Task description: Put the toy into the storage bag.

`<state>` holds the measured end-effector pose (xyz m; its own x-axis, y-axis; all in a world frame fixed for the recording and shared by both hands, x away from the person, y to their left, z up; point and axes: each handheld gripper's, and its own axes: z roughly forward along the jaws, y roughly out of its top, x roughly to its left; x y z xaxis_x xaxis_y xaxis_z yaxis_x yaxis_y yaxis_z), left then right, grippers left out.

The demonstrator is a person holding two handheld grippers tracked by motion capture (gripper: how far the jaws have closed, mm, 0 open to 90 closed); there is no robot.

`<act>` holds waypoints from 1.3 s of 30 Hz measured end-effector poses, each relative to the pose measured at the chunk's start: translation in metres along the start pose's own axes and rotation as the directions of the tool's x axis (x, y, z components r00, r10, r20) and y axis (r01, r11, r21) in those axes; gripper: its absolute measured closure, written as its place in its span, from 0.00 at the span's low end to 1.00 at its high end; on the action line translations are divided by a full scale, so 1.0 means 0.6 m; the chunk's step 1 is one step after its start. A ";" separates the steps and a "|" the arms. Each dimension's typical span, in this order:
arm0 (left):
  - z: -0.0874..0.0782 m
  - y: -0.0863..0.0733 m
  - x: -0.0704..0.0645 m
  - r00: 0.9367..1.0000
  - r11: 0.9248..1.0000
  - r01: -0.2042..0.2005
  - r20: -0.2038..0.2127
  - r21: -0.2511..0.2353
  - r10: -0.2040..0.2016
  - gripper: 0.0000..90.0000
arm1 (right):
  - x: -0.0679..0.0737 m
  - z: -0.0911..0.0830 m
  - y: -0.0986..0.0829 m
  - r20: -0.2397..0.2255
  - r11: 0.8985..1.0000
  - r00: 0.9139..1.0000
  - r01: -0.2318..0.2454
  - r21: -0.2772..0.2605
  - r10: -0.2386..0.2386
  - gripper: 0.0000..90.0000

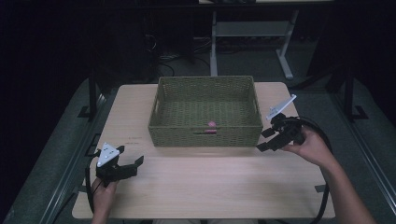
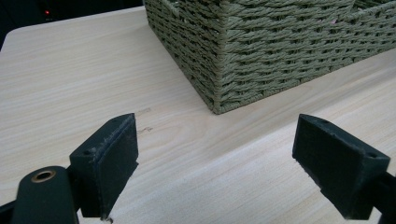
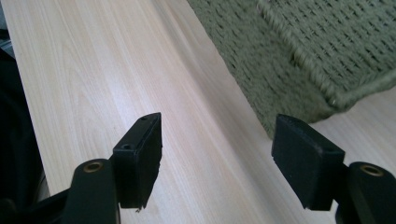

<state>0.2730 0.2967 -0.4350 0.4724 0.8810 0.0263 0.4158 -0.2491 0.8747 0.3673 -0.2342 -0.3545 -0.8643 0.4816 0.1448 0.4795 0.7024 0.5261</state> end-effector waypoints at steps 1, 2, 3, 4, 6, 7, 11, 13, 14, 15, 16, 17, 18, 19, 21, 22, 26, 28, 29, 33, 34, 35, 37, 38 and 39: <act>0.000 0.000 0.000 1.000 1.000 0.001 -0.001 0.000 -0.001 0.15 | 0.001 0.000 -0.003 0.001 1.000 1.000 -0.007 0.003 0.007 0.37; 0.000 0.000 0.000 1.000 1.000 0.001 -0.001 -0.001 -0.001 0.15 | 0.001 0.001 -0.006 0.000 1.000 1.000 -0.002 -0.001 0.002 0.36; 0.000 0.000 0.000 1.000 1.000 0.001 -0.001 0.000 -0.001 0.15 | 0.001 0.001 -0.009 0.002 1.000 1.000 -0.004 0.000 0.004 0.36; 0.000 0.000 0.000 1.000 1.000 0.001 -0.001 0.000 -0.001 0.15 | 0.002 0.001 -0.011 0.001 1.000 1.000 -0.008 0.002 0.008 0.36; 0.000 0.000 0.000 1.000 1.000 0.001 -0.002 0.000 -0.001 0.15 | 0.002 0.002 -0.014 0.001 1.000 1.000 -0.008 -0.002 0.008 0.36; 0.000 0.000 0.000 1.000 1.000 0.002 -0.002 0.000 -0.002 0.15 | 0.004 0.003 -0.019 0.001 1.000 1.000 -0.012 -0.002 0.012 0.36; 0.000 0.000 0.001 1.000 1.000 0.000 -0.001 0.000 0.000 0.15 | 0.006 0.006 -0.032 0.002 1.000 1.000 -0.019 -0.007 0.019 0.35; 0.000 0.000 0.001 1.000 1.000 0.003 -0.002 0.000 -0.003 0.15 | 0.008 0.008 -0.039 0.002 1.000 1.000 -0.028 -0.010 0.028 0.35; 0.000 0.000 0.001 1.000 1.000 0.003 -0.002 0.000 -0.003 0.15 | 0.009 0.009 -0.042 0.003 1.000 1.000 -0.028 -0.014 0.028 0.35; 0.000 0.000 0.001 1.000 1.000 0.001 -0.001 0.000 -0.001 0.15 | 0.011 0.010 -0.046 0.007 1.000 1.000 -0.025 -0.018 0.025 0.35; 0.000 0.000 0.001 1.000 1.000 0.001 -0.002 0.000 -0.001 0.15 | 0.012 0.010 -0.048 0.008 0.999 1.000 -0.028 -0.017 0.028 0.35; 0.000 0.000 0.001 1.000 1.000 0.002 -0.003 0.000 -0.002 0.15 | 0.012 0.011 -0.052 0.008 0.999 1.000 -0.027 -0.022 0.027 0.34; 0.000 0.000 0.001 1.000 1.000 0.002 -0.002 0.000 -0.002 0.15 | 0.013 0.011 -0.055 0.004 0.999 1.000 -0.029 -0.027 0.030 0.35; 0.000 0.000 0.000 1.000 1.000 0.002 -0.003 0.001 -0.002 0.15 | 0.013 0.012 -0.058 0.007 0.999 1.000 -0.028 -0.029 0.028 0.34; 0.001 0.000 0.000 1.000 1.000 0.002 -0.002 0.000 -0.002 0.15 | 0.016 0.013 -0.065 0.006 0.999 0.999 -0.033 -0.034 0.034 0.34; 0.001 0.000 0.000 1.000 1.000 0.000 -0.002 0.001 0.000 0.15 | 0.017 0.015 -0.068 0.004 0.999 0.999 -0.034 -0.033 0.035 0.34; 0.000 0.000 0.000 1.000 1.000 0.000 -0.002 0.001 0.000 0.15 | 0.022 0.024 -0.080 0.008 0.999 0.999 -0.036 -0.026 0.036 0.33; 0.000 0.000 0.000 1.000 1.000 0.001 -0.003 0.001 -0.001 0.15 | 0.024 0.028 -0.085 0.008 0.999 0.999 -0.039 -0.025 0.039 0.33; 0.000 0.000 0.000 1.000 1.000 0.002 -0.003 0.001 -0.002 0.15 | 0.025 0.029 -0.087 0.007 0.999 0.999 -0.041 -0.025 0.041 0.33; 0.000 -0.001 0.000 1.000 1.000 0.004 -0.003 0.002 -0.004 0.15 | 0.029 0.035 -0.099 0.008 0.999 0.999 -0.046 -0.025 0.046 0.33; 0.000 -0.001 0.000 1.000 1.000 0.004 -0.003 0.002 -0.004 0.15 | 0.030 0.036 -0.102 0.008 0.998 0.999 -0.049 -0.026 0.049 0.33; 0.000 -0.001 0.000 1.000 1.000 0.001 -0.002 0.002 -0.001 0.15 | 0.032 0.037 -0.105 0.006 0.998 0.999 -0.051 -0.027 0.051 0.33; 0.000 -0.001 0.000 1.000 1.000 0.000 -0.002 0.002 0.000 0.15 | 0.035 0.039 -0.110 0.007 0.998 0.999 -0.048 -0.028 0.048 0.33; 0.000 -0.001 0.000 1.000 1.000 0.001 -0.002 0.002 -0.001 0.15 | 0.036 0.039 -0.114 0.009 0.998 0.999 -0.050 -0.026 0.050 0.33; 0.001 -0.001 -0.001 1.000 1.000 0.002 -0.001 0.002 -0.002 0.15 | 0.038 0.040 -0.117 0.008 0.998 0.999 -0.054 -0.028 0.054 0.33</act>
<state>0.2730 0.2963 -0.4354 0.4707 0.8819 0.0256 0.4181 -0.2485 0.8737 0.3177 -0.2603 -0.4083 -0.8360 0.5228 0.1666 0.5208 0.6603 0.5412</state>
